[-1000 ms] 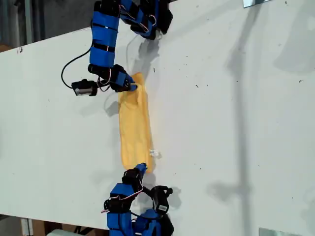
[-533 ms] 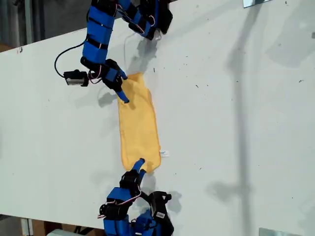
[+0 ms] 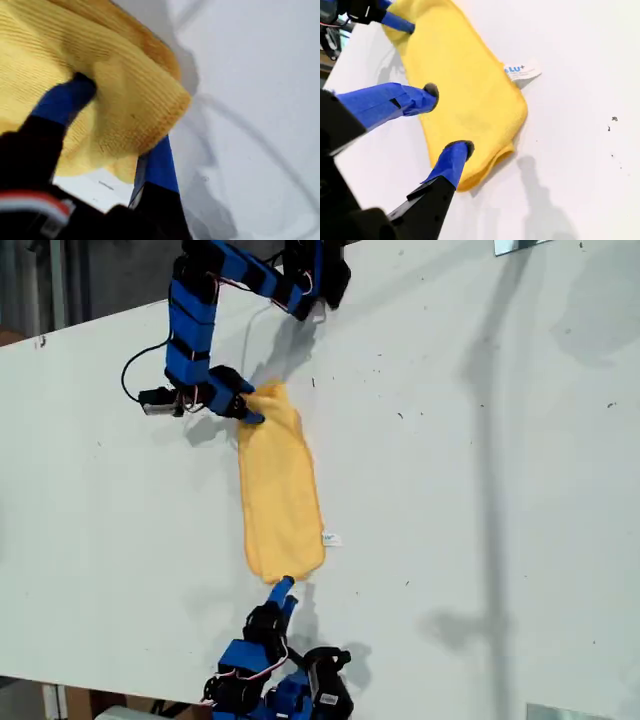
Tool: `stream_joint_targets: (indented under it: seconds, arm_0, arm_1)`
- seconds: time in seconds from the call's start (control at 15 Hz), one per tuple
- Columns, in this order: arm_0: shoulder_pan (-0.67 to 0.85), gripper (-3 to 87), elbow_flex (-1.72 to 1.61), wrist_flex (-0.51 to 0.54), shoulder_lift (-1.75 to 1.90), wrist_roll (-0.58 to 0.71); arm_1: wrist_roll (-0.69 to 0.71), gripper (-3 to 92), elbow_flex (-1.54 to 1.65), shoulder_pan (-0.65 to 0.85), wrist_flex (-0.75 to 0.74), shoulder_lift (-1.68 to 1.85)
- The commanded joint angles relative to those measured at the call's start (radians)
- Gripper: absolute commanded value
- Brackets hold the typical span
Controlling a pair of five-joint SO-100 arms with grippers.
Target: Grasp corners of a square towel and fold twice.
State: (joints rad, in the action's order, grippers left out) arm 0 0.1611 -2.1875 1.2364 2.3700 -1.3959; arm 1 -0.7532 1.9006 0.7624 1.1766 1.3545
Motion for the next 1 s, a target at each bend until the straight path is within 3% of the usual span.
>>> stream_joint_targets:
  seconds: [0.0, 0.2, 0.47, 0.6, 0.93]
  arm_0:
    - [-0.043, 17.6, -0.044, -0.021, 0.067, -0.043]
    - [-0.077, 17.4, -0.258, -0.092, 0.265, -0.114]
    - [-0.061, 17.3, -0.443, -0.175, 0.333, -0.146]
    - [0.028, 17.3, -0.518, -0.218, 0.328, -0.084]
    - [0.241, 17.3, -0.701, -0.362, 0.41, 0.121]
  arm_1:
    - [-0.032, 0.0, 0.135, 0.011, -0.012, 0.077]
    - [-0.087, -0.1, 0.446, 0.1, -0.003, 0.555]
    - [-0.222, -0.1, 0.173, -0.109, 0.25, 0.778]
    - [-0.218, -0.1, -0.112, -0.183, 0.293, 0.663]
    - [-0.058, -0.1, -0.724, -0.356, 0.048, 0.064]
